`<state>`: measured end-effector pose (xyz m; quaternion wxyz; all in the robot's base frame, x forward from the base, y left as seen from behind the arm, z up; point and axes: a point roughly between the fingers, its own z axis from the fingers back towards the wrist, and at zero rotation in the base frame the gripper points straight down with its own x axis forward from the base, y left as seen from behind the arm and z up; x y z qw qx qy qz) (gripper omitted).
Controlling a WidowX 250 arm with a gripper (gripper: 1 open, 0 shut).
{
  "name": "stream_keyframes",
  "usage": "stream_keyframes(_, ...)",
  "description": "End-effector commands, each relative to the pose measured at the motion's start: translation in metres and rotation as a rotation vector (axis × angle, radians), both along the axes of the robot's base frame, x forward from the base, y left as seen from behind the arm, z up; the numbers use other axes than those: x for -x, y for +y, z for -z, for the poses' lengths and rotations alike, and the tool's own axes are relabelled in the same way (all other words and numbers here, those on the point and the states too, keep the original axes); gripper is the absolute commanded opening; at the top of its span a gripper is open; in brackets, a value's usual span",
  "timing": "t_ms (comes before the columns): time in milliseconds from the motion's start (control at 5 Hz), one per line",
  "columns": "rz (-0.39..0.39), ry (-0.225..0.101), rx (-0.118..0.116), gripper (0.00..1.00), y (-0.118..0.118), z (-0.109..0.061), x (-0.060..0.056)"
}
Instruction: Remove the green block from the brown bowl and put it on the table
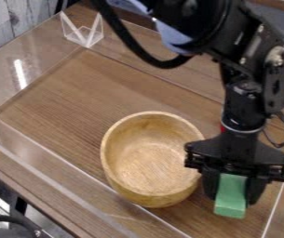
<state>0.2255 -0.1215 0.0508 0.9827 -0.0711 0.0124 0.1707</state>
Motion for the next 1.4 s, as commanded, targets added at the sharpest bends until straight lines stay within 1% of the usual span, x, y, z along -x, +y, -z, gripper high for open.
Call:
stream_keyframes(0, -0.055, -0.022, 0.015, 0.0, 0.005, 0.001, 0.002)
stream_keyframes(200, -0.087, -0.027, 0.019, 0.0, 0.009, 0.005, 0.007)
stream_keyframes(400, -0.115, -0.031, 0.014, 0.0, 0.01, 0.006, 0.012)
stream_keyframes(800, -0.121, -0.037, 0.01, 0.0, 0.002, 0.005, -0.009)
stream_keyframes(1200, -0.085, -0.037, 0.009, 0.0, 0.015, 0.013, -0.027)
